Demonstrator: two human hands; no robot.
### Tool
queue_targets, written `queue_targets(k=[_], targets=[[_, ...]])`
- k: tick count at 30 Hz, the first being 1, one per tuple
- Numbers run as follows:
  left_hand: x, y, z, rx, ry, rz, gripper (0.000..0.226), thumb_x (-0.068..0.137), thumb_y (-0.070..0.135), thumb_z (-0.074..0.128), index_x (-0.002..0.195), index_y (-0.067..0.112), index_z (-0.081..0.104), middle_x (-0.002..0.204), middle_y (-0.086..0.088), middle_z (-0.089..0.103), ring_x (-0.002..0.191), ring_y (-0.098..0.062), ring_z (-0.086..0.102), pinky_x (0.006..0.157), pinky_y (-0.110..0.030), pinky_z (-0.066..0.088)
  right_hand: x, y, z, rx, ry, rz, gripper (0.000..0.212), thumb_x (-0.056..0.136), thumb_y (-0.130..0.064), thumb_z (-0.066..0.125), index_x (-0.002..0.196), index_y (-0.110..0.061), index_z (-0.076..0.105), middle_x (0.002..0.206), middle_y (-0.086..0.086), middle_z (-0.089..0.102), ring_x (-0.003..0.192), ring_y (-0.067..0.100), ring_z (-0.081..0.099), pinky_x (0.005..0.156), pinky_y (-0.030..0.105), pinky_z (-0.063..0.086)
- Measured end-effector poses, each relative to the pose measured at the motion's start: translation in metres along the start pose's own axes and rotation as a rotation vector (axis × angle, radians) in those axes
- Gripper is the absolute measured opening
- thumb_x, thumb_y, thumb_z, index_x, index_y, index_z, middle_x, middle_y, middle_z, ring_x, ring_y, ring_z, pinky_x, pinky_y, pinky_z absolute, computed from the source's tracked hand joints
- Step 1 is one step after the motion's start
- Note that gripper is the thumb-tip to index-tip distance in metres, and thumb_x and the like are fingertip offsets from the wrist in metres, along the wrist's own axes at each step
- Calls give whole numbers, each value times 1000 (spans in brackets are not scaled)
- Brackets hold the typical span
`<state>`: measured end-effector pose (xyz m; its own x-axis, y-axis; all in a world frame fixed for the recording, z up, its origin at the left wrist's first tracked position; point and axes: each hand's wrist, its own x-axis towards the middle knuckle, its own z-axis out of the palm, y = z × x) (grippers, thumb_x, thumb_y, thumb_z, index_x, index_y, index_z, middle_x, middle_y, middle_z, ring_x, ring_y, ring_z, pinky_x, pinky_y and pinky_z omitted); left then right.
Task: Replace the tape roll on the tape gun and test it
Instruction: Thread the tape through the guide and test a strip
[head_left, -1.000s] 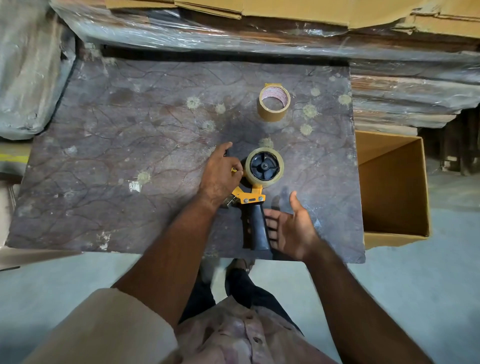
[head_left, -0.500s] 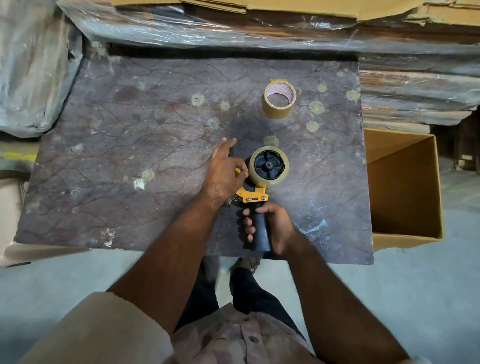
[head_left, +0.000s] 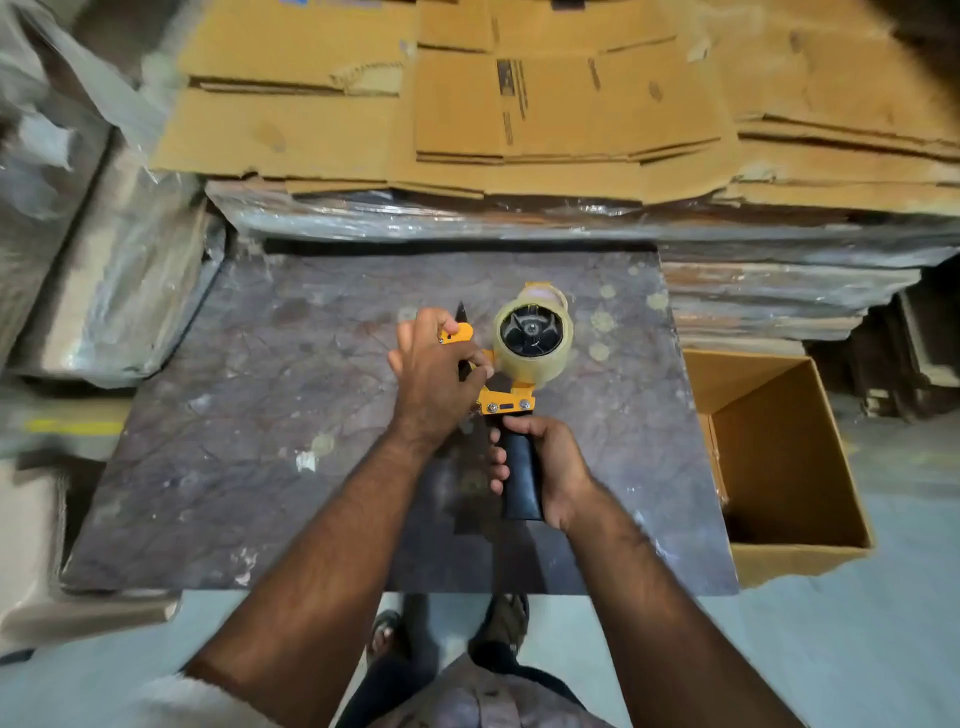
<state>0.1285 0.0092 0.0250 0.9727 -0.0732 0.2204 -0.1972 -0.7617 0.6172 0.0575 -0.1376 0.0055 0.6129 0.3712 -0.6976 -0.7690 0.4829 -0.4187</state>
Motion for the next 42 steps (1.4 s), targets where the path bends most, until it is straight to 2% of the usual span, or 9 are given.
queue_targets(k=[6, 12, 16, 21, 24, 27, 35, 40, 42], targets=[[16, 4, -36, -122, 56, 104, 1, 75, 19, 78, 75, 18, 79, 95, 0, 42, 95, -23, 44, 85, -40, 43, -11, -16, 38, -46, 21, -61, 18, 80, -30, 52, 73, -14, 57, 62, 1, 43, 46, 16, 38, 46, 25, 37], [20, -7, -74, -206, 46, 135, 10, 76, 20, 72, 78, 15, 80, 90, 3, 51, 84, -14, 54, 74, -18, 41, -24, -31, 71, 30, 26, -162, 17, 80, -28, 51, 72, -15, 57, 60, 0, 43, 42, 15, 38, 45, 23, 35], [28, -12, -99, -198, -38, 168, 4, 81, 17, 76, 79, 18, 79, 87, 6, 63, 82, -11, 60, 72, -12, 41, -29, -35, 87, 5, 22, -179, 15, 78, -27, 53, 71, -15, 58, 59, 0, 45, 41, 15, 40, 43, 22, 37], [34, -33, -127, -203, -52, 232, 6, 78, 20, 72, 77, 16, 76, 85, 2, 68, 81, -16, 63, 72, -27, 48, -36, -37, 97, 24, 13, -191, 17, 79, -28, 51, 72, -14, 58, 58, -1, 46, 41, 15, 41, 45, 22, 38], [31, -43, -139, -217, -83, 266, 7, 77, 21, 72, 77, 16, 77, 83, 2, 70, 78, -17, 65, 71, -27, 49, -43, -36, 102, 9, 44, -196, 19, 81, -28, 50, 71, -14, 58, 58, 0, 47, 41, 16, 41, 44, 23, 38], [32, -50, -148, -257, -113, 267, 5, 79, 21, 73, 79, 19, 77, 84, 5, 69, 77, -13, 65, 69, -19, 47, -47, -32, 111, 18, 57, -204, 20, 82, -28, 49, 71, -14, 58, 59, 0, 47, 41, 16, 41, 44, 23, 38], [35, -56, -180, -222, -141, 403, 3, 84, 19, 76, 83, 17, 78, 86, 4, 70, 80, -15, 66, 74, -32, 54, -57, -21, 125, 2, 102, -253, 16, 80, -27, 51, 72, -14, 57, 59, 0, 46, 42, 16, 42, 44, 24, 37], [43, -60, -200, -193, -92, 374, 6, 87, 22, 76, 90, 17, 78, 89, 6, 69, 83, -9, 64, 76, -18, 49, -67, -20, 131, -52, 103, -263, 18, 81, -27, 51, 71, -13, 57, 58, 1, 45, 41, 17, 41, 42, 24, 37], [49, -59, -207, -180, -83, 386, 7, 88, 21, 75, 91, 15, 78, 88, 5, 69, 82, -11, 63, 76, -20, 49, -69, -18, 134, -47, 77, -259, 18, 81, -27, 51, 72, -13, 57, 58, 1, 45, 41, 16, 41, 41, 24, 38]])
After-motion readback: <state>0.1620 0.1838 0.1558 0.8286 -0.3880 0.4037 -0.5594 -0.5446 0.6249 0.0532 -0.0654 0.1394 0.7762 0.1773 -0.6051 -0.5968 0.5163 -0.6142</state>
